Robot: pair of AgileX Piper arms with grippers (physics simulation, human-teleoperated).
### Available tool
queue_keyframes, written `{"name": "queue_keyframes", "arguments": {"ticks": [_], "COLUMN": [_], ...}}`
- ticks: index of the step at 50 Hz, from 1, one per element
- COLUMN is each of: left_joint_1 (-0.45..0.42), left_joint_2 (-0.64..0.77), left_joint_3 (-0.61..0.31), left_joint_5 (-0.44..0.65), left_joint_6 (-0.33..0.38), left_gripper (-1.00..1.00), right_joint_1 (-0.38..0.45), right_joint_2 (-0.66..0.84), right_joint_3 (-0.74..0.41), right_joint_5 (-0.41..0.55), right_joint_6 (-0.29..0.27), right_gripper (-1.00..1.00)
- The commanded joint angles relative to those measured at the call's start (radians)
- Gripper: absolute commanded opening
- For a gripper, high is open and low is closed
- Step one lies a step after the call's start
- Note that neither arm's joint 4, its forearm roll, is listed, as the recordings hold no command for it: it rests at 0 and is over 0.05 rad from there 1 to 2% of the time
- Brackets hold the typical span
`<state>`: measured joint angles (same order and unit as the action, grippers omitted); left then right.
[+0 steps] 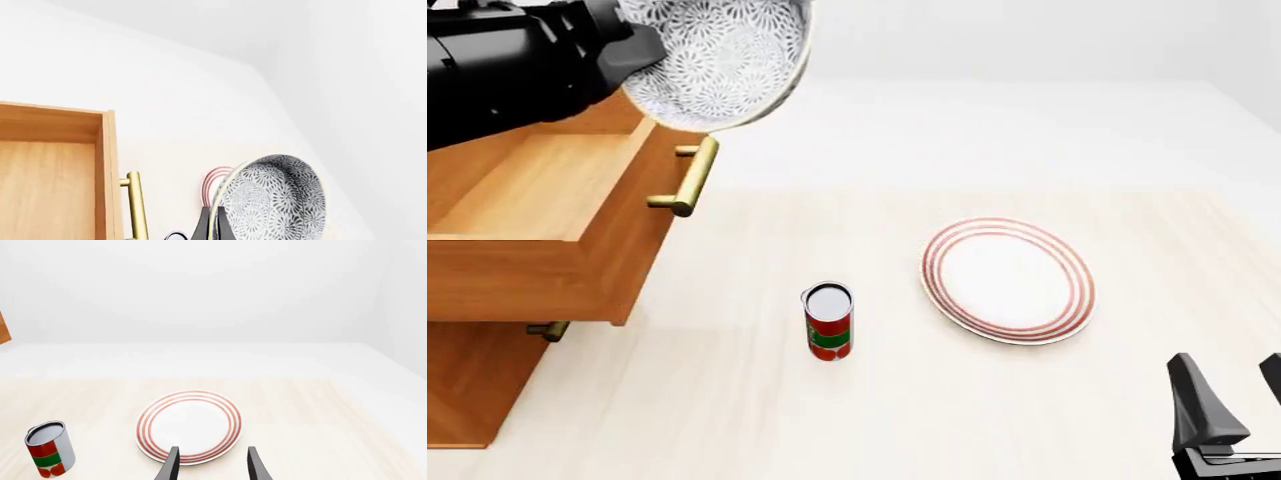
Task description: Put the bowl in the top drawer of the cabinet.
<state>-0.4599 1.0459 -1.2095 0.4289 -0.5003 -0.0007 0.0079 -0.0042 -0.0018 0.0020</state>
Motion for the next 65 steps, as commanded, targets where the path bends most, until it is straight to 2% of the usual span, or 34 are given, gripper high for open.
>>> {"name": "queue_keyframes", "arguments": {"ticks": [1,19,33,44,65], "left_joint_1": [0.078,0.213,0.305,0.383,0.454], "left_joint_2": [-0.022,-0.035,-0.029,-0.012,0.033], "left_joint_3": [-0.012,-0.036,-0.097,-0.093,-0.108], "left_joint_5": [0.017,0.054,0.099,0.105,0.118], "left_joint_6": [0.001,0.006,0.024,0.022,0.044], "left_gripper": [-1.0,-1.0,-1.0,-1.0,-1.0], "right_joint_1": [0.0,0.0,0.0,0.0,0.0], "right_joint_2": [0.0,0.0,0.0,0.0,0.0], "right_joint_3": [0.0,0.0,0.0,0.0,0.0], "right_joint_5": [0.0,0.0,0.0,0.0,0.0], "right_joint_6": [0.0,0.0,0.0,0.0,0.0], "right_gripper": [1.0,1.0,1.0,1.0,1.0]}}
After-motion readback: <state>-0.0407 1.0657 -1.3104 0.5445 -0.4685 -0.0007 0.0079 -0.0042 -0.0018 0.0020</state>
